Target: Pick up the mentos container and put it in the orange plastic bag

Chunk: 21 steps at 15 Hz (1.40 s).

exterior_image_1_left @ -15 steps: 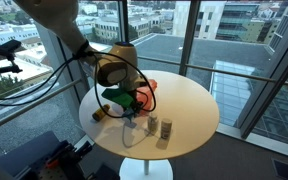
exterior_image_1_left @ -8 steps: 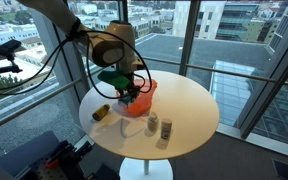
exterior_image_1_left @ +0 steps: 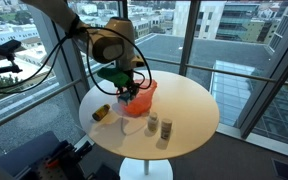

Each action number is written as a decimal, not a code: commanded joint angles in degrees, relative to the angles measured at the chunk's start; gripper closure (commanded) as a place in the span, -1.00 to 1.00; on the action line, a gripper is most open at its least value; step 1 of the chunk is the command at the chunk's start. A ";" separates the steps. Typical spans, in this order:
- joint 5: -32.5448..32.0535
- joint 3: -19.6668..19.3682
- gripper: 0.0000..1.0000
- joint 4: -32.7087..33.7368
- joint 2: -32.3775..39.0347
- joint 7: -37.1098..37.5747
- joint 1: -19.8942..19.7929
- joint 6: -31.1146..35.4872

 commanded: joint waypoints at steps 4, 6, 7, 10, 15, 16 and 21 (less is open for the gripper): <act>0.93 0.13 0.21 2.29 2.27 0.65 1.37 0.19; 0.35 0.27 0.21 3.51 3.54 1.61 1.86 0.49; 0.38 0.30 0.21 4.56 4.46 2.10 2.09 0.17; 0.00 0.32 0.21 7.87 7.86 4.24 2.61 0.57; 2.30 1.55 0.21 14.26 12.76 4.81 2.46 -0.44; 2.76 1.88 0.21 15.36 13.33 4.76 2.41 -0.67; 1.96 2.18 0.21 19.26 16.00 6.58 3.05 0.78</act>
